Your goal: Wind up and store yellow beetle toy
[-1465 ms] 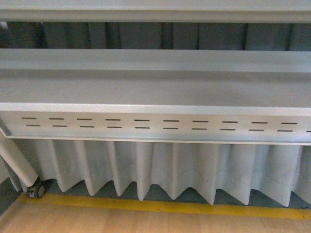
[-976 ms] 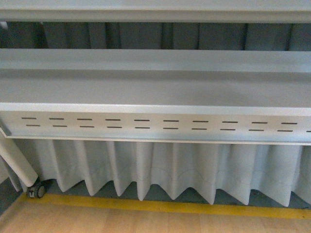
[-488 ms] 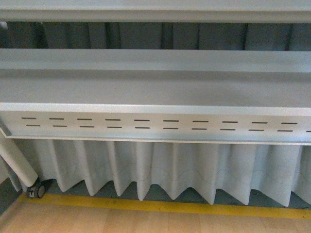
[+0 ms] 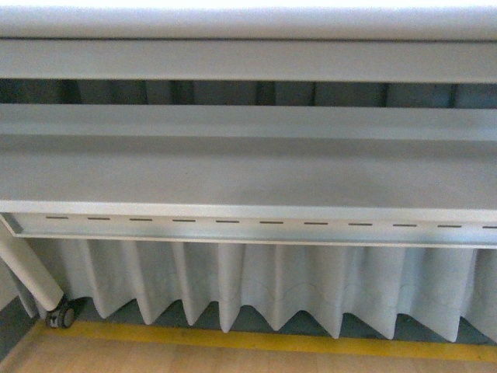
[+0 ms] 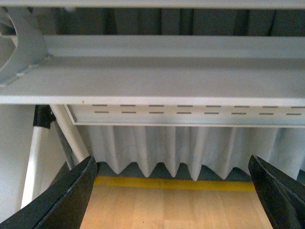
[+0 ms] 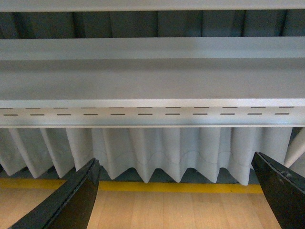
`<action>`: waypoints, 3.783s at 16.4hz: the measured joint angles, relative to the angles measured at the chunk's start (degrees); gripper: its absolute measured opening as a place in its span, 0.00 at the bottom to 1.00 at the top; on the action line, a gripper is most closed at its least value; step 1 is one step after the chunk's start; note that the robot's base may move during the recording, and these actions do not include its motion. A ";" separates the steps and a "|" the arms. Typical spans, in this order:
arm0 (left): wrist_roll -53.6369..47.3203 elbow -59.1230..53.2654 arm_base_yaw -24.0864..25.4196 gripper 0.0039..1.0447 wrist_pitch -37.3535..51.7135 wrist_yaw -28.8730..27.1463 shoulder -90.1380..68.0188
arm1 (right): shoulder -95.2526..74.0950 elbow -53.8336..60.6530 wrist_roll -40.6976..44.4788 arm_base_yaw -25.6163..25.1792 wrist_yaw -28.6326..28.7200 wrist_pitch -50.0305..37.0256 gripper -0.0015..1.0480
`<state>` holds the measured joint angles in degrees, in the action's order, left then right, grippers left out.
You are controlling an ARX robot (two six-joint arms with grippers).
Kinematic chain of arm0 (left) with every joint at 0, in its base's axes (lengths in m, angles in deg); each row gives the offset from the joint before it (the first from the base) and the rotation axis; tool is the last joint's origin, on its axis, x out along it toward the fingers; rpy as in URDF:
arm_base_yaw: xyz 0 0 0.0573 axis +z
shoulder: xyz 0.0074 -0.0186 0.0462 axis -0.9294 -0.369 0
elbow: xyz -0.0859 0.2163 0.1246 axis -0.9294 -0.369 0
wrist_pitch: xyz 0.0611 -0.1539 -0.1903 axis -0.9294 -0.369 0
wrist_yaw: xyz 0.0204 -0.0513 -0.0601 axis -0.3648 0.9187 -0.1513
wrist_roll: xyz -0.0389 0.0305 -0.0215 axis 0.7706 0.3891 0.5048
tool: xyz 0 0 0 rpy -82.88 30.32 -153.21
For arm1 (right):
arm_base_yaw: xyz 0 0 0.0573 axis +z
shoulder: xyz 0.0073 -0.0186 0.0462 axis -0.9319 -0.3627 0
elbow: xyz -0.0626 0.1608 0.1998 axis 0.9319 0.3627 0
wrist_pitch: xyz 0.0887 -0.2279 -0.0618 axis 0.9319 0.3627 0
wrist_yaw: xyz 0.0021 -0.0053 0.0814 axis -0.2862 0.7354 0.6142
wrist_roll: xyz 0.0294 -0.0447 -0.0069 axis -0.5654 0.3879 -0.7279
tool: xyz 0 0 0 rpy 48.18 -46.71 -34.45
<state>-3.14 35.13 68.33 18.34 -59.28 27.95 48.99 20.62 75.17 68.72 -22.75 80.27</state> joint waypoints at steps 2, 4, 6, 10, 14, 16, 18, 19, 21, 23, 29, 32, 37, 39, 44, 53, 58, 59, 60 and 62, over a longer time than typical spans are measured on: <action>0.00 0.00 0.00 0.94 -0.11 -0.07 0.00 | 0.00 0.00 -0.02 0.00 0.00 0.07 0.94; 0.00 0.00 0.00 0.94 0.15 -0.04 0.00 | 0.00 0.00 0.00 0.00 -0.02 -0.07 0.94; 0.00 0.00 0.00 0.94 0.07 0.00 0.00 | 0.00 0.00 0.00 0.00 -0.02 0.07 0.94; 0.00 0.00 0.00 0.94 0.09 -0.07 0.00 | 0.00 0.00 -0.02 0.00 -0.04 -0.07 0.94; 0.00 0.00 0.00 0.94 0.15 -0.02 0.00 | -0.02 0.00 0.00 0.00 0.02 0.13 0.94; 0.00 0.00 0.00 0.94 0.11 -0.02 0.00 | 0.00 0.00 -0.02 0.00 -0.02 0.09 0.94; 0.02 0.00 0.00 0.94 0.13 -0.09 0.00 | -0.02 0.00 0.00 0.00 -0.02 -0.04 0.94; 0.00 0.00 0.00 0.94 0.07 -0.04 0.00 | 0.00 0.00 0.00 0.00 -0.11 0.02 0.94; 0.00 0.00 0.00 0.94 0.15 -0.07 0.00 | -0.02 0.00 0.00 0.00 -0.07 -0.02 0.94; 0.00 0.00 0.00 0.94 0.15 -0.07 0.00 | -0.02 0.00 0.00 0.00 -0.07 -0.04 0.94; 0.02 0.00 0.00 0.94 0.24 -0.13 0.00 | -0.02 0.00 0.00 0.00 0.02 -0.20 0.94; 0.00 0.00 0.00 0.94 0.20 -0.07 -0.02 | -0.02 0.00 0.00 0.00 0.02 -0.17 0.94; 0.00 0.00 0.00 0.94 0.09 -0.04 0.00 | -0.02 0.00 0.00 0.00 0.02 -0.07 0.94; 0.00 0.02 0.00 0.94 0.09 -0.04 0.00 | -0.02 0.00 0.00 0.00 0.02 -0.07 0.94; 0.00 0.02 0.00 0.94 0.09 -0.04 0.00 | -0.02 0.00 0.00 0.00 0.02 -0.07 0.94; 0.00 0.00 0.00 0.94 0.09 -0.04 0.00 | -0.02 0.00 0.00 0.00 0.02 -0.07 0.94; 0.00 0.00 0.00 0.94 0.11 -0.04 0.00 | -0.02 0.00 0.00 0.00 0.02 -0.09 0.94; 0.00 0.00 0.00 0.94 0.09 -0.04 0.00 | -0.02 0.00 0.00 0.00 0.02 -0.04 0.94; 0.00 0.00 0.00 0.94 0.07 -0.04 0.00 | -0.02 0.00 0.00 0.00 0.02 -0.04 0.94; 0.00 0.00 0.00 0.94 0.07 -0.04 0.00 | -0.02 0.00 0.00 0.00 0.02 -0.04 0.94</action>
<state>-3.14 35.13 68.33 18.40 -59.32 27.95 48.97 20.62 75.17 68.72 -22.73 80.23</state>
